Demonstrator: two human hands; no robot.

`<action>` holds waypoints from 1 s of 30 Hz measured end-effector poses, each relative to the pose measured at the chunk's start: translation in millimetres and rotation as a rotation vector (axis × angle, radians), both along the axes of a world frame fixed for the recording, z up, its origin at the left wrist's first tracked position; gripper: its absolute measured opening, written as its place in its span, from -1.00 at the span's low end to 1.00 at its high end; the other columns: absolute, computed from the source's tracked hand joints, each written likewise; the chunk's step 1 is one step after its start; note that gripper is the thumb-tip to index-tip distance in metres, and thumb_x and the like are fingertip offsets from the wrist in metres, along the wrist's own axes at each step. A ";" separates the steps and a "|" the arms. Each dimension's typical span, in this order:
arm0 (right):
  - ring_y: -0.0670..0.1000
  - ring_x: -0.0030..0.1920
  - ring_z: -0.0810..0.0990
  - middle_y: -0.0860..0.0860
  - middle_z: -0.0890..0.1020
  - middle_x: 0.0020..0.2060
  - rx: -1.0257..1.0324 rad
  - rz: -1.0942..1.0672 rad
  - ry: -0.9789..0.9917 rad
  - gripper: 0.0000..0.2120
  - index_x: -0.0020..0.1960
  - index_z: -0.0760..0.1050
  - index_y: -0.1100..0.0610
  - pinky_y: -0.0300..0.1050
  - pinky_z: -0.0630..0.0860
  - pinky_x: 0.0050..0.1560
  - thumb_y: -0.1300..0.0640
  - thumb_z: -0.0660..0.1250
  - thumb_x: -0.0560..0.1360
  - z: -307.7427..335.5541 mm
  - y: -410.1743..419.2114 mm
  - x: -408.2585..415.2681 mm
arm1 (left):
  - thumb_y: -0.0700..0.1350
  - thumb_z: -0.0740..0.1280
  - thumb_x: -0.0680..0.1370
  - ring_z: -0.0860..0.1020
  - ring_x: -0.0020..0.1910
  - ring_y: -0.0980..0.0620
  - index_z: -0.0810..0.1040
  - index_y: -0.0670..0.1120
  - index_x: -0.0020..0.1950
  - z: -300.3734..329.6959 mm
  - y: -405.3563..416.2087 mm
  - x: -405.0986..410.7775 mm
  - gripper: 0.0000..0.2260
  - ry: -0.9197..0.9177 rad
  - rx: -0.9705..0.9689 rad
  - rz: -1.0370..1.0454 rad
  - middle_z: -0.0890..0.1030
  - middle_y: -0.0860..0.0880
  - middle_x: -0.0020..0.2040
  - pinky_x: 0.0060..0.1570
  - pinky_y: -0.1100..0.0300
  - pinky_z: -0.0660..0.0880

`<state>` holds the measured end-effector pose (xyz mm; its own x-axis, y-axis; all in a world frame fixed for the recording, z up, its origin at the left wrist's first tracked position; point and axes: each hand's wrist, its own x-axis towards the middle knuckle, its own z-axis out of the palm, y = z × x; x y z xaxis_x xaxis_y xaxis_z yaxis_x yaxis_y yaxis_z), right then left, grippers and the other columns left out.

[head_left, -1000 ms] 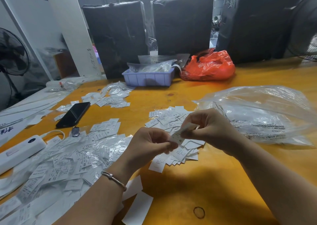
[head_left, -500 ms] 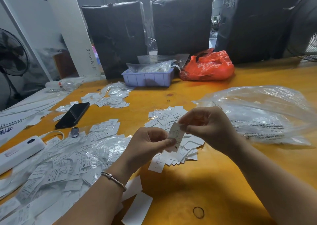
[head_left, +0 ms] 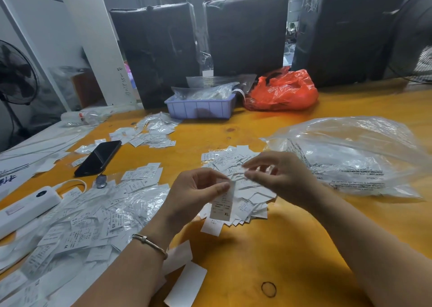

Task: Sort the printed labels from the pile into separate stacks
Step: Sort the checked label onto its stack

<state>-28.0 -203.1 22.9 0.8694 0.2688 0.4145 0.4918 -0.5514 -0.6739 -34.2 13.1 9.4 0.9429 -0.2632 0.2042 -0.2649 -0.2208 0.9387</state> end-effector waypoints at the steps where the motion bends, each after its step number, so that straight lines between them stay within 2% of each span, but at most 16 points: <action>1: -0.12 -0.22 0.61 -0.05 0.69 -0.16 -0.055 -0.163 -0.031 -0.87 -0.01 0.66 0.07 -0.14 0.55 -0.18 0.08 0.40 0.48 -1.9 -7.1 5.0 | -0.21 0.43 0.50 0.63 -0.21 0.22 0.68 -0.13 -0.06 0.8 3.4 1.6 -0.94 -0.015 -0.001 0.025 0.71 0.00 -0.18 -0.28 0.39 0.50; 2: -0.06 -0.21 0.61 -0.04 0.70 -0.18 -0.111 -0.354 -0.056 -0.88 -0.04 0.66 0.06 -0.04 0.53 -0.06 0.08 0.36 0.49 -3.3 -15.3 10.0 | -0.24 0.42 0.51 0.62 -0.21 0.23 0.67 -0.12 -0.05 2.0 8.0 3.8 -0.93 -0.041 0.008 0.065 0.71 0.02 -0.17 -0.28 0.41 0.49; 3: 0.00 -0.20 0.60 -0.02 0.70 -0.20 -0.156 -0.542 -0.073 -0.87 -0.09 0.66 0.04 -0.05 0.43 0.03 0.11 0.33 0.49 -4.9 -23.8 14.0 | -0.24 0.40 0.52 0.62 -0.21 0.23 0.67 -0.09 -0.07 2.7 13.1 6.1 -0.92 -0.068 0.028 0.130 0.70 0.05 -0.19 -0.30 0.41 0.49; 5: 0.08 -0.12 0.57 0.01 0.69 -0.17 -0.237 -0.793 -0.063 -0.84 -0.11 0.64 0.05 -0.05 0.22 0.03 0.17 0.29 0.46 -8.1 -40.6 20.7 | -0.20 0.37 0.52 0.60 -0.26 0.15 0.65 -0.01 -0.16 2.8 23.8 11.7 -0.88 -0.097 0.120 0.332 0.66 0.10 -0.26 -0.36 0.33 0.51; 6: 0.11 -0.04 0.56 0.04 0.67 -0.11 -0.286 -0.854 -0.026 -0.83 -0.06 0.63 0.05 -0.02 0.20 0.03 0.19 0.28 0.45 -9.9 -47.2 23.6 | -0.17 0.34 0.50 0.58 -0.27 0.06 0.63 -0.01 -0.20 1.9 29.6 15.5 -0.88 -0.104 0.206 0.442 0.64 0.08 -0.30 -0.36 0.21 0.51; 7: 0.13 0.03 0.53 0.06 0.65 -0.04 -0.341 -0.890 0.025 -0.80 -0.01 0.62 0.06 -0.01 0.20 0.05 0.22 0.28 0.44 -11.6 -52.1 26.1 | -0.16 0.32 0.49 0.55 -0.29 0.00 0.60 -0.02 -0.24 0.8 35.6 19.6 -0.87 -0.111 0.318 0.536 0.61 0.04 -0.35 -0.34 0.14 0.47; 9: 0.14 0.13 0.47 0.07 0.58 0.06 -0.457 -0.928 0.130 -0.74 0.09 0.57 0.06 0.01 0.21 0.09 0.25 0.28 0.44 -15.6 -58.8 30.5 | -0.13 0.28 0.49 0.50 -0.32 -0.05 0.55 -0.03 -0.29 -2.3 47.0 25.1 -0.84 -0.099 0.548 0.640 0.57 -0.02 -0.37 -0.33 0.13 0.39; 12: 0.14 0.18 0.40 0.09 0.51 0.09 -0.563 -0.927 0.222 -0.70 0.16 0.52 0.07 0.02 0.22 0.11 0.24 0.25 0.46 -21.2 -64.8 35.4 | -0.07 0.27 0.51 0.51 -0.27 -0.02 0.57 -0.01 -0.24 -5.8 55.2 27.6 -0.85 -0.023 0.763 0.667 0.58 -0.01 -0.30 -0.32 0.18 0.38; 14: 0.14 0.15 0.41 0.09 0.52 0.04 -0.546 -0.944 0.209 -0.76 0.06 0.58 0.07 -0.01 0.19 0.05 0.25 0.27 0.44 -23.1 -68.1 37.0 | -0.05 0.28 0.51 0.51 -0.06 -0.06 0.60 0.03 -0.19 -8.3 55.6 28.5 -0.87 -0.020 0.874 0.682 0.61 -0.01 -0.12 -0.13 0.09 0.48; 16: 0.15 0.10 0.45 0.06 0.57 -0.05 -0.466 -0.960 0.177 -0.79 -0.09 0.63 0.06 -0.02 0.14 -0.01 0.29 0.29 0.42 -22.9 -70.8 37.3 | -0.03 0.30 0.53 0.40 0.19 -0.10 0.61 0.08 -0.11 -8.9 52.3 28.5 -0.91 -0.055 0.948 0.702 0.55 -0.03 0.11 0.08 -0.02 0.44; 19: 0.17 0.10 0.45 0.03 0.57 -0.14 -0.390 -0.963 0.126 -0.80 -0.12 0.65 0.01 -0.02 0.13 -0.02 0.24 0.29 0.47 -22.7 -71.1 37.1 | -0.02 0.35 0.52 0.29 0.30 -0.06 0.60 0.10 0.03 -11.1 42.1 25.9 -0.89 -0.180 0.847 0.628 0.48 -0.01 0.24 0.15 0.00 0.37; 22: 0.21 0.07 0.48 0.09 0.63 -0.05 -0.372 -0.971 0.024 -0.84 -0.07 0.66 0.02 0.01 0.22 0.04 0.16 0.30 0.52 -24.1 -70.3 39.0 | 0.02 0.41 0.49 0.25 0.32 0.04 0.61 0.11 0.08 -13.5 26.3 20.0 -0.83 -0.328 0.695 0.422 0.47 0.07 0.24 0.17 0.14 0.26; 24: 0.20 0.02 0.52 0.11 0.65 -0.06 -0.354 -0.955 -0.012 -0.83 -0.06 0.65 0.05 0.01 0.24 0.05 0.18 0.28 0.53 -25.0 -69.4 40.6 | 0.07 0.44 0.48 0.21 0.35 0.12 0.62 0.13 0.11 -15.0 16.2 15.6 -0.78 -0.373 0.654 0.259 0.45 0.13 0.27 0.25 0.17 0.21; 27: 0.19 -0.03 0.55 0.11 0.67 -0.14 -0.278 -0.923 -0.008 -0.82 -0.09 0.62 0.07 0.00 0.23 0.07 0.24 0.25 0.51 -26.6 -67.8 41.3 | 0.14 0.43 0.49 0.16 0.42 0.21 0.59 0.13 0.24 -18.9 4.2 13.6 -0.67 -0.410 0.689 0.063 0.43 0.18 0.35 0.37 0.18 0.19; 30: 0.19 0.07 0.54 0.12 0.67 -0.04 -0.320 -0.938 0.042 -0.82 0.02 0.61 0.09 0.00 0.27 0.10 0.23 0.27 0.50 -26.9 -68.5 42.2 | 0.16 0.39 0.51 0.17 0.46 0.18 0.57 0.15 0.28 -21.2 -4.6 15.5 -0.65 -0.445 0.787 0.002 0.44 0.20 0.38 0.41 0.12 0.21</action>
